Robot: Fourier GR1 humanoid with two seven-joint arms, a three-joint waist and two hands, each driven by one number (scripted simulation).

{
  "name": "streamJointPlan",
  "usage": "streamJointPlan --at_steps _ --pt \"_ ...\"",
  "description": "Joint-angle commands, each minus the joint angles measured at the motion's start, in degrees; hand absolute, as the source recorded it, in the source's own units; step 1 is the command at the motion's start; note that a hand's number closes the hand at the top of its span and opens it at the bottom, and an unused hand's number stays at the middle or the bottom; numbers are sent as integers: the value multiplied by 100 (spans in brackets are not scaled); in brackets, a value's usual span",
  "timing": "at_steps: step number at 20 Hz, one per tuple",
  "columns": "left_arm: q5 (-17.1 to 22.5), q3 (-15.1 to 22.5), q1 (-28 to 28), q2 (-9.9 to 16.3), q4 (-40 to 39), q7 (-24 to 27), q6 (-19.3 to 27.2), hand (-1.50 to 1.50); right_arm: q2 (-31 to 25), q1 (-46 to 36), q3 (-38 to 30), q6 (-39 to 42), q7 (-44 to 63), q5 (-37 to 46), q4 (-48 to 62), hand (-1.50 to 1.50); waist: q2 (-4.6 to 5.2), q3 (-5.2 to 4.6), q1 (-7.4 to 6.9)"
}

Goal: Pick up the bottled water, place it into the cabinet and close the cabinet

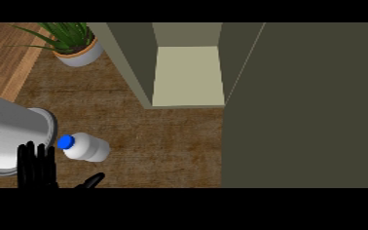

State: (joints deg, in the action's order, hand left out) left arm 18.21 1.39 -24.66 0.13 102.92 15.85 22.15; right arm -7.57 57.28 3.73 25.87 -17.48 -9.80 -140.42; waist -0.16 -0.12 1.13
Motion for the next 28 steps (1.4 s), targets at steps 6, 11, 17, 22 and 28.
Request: streamJointPlan --at_steps 6,11,17,22,28 --pt "545 -893 951 118 -1713 704 -560 -150 -9 823 -259 255 -292 -297 -926 -150 2 2 20" --pt "536 -977 1184 -1 -2711 1238 -830 -150 55 1099 -133 290 -298 -246 -1117 -150 11 -1 14" --pt "528 -1298 1915 57 -3889 1811 -941 -150 -120 1117 -482 401 -284 -617 -1156 -150 29 -2 0" --pt "761 -1619 2270 239 -4471 2084 -1254 -150 -23 895 -743 461 -564 -480 -637 -150 18 5 -39" --pt "1266 -1371 2267 -6 -4938 2727 -1955 -150 24 1251 -659 635 -682 -492 -842 -150 10 0 -21"
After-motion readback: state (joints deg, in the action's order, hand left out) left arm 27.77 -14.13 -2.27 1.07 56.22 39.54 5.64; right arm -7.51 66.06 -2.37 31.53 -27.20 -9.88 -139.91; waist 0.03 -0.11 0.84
